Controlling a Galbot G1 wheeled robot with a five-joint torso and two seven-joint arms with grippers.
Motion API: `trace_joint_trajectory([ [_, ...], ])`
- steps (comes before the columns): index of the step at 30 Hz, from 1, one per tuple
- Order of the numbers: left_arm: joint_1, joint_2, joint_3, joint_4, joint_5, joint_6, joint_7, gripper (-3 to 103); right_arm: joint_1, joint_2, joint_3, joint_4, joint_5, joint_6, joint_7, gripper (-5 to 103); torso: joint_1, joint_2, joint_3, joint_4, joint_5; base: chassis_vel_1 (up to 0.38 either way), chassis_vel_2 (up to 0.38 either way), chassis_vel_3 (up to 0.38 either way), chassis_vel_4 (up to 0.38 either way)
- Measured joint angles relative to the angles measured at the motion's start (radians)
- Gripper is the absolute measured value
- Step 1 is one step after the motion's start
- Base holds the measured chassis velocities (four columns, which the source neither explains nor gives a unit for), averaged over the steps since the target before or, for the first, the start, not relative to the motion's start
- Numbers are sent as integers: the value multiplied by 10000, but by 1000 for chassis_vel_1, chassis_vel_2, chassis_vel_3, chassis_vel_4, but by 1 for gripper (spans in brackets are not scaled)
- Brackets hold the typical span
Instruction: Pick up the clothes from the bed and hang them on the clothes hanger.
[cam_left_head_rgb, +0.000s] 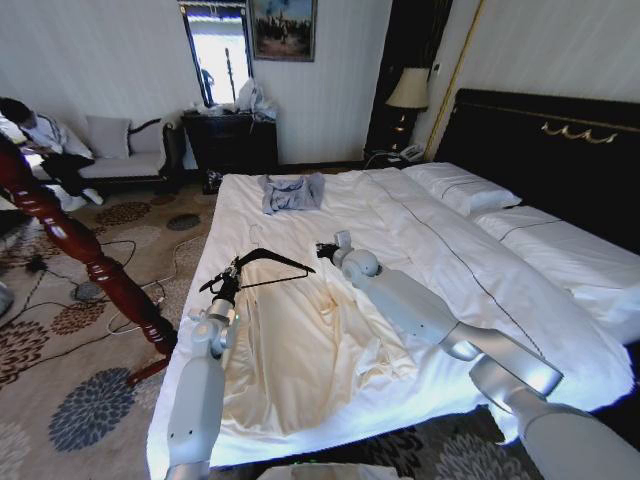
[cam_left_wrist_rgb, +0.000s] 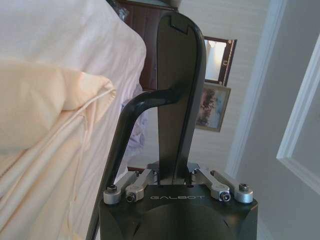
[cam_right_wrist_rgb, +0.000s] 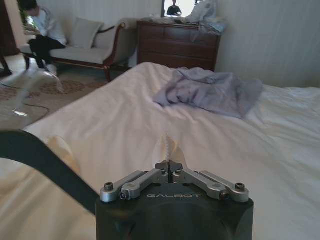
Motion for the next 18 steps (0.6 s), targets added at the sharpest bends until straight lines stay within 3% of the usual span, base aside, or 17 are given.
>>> trace_joint_trajectory([
  [10,-73,-435,121,36,215,-5,82,23,73,222,-188,281,193,-99,232,0,1,0,0,-2,1,0,0,0,0],
  [18,229,-376,322,-319,229,3,53,23,194,194,-190,-58,76,-89,162,0,0,0,0,0,1,0,0,0,0],
])
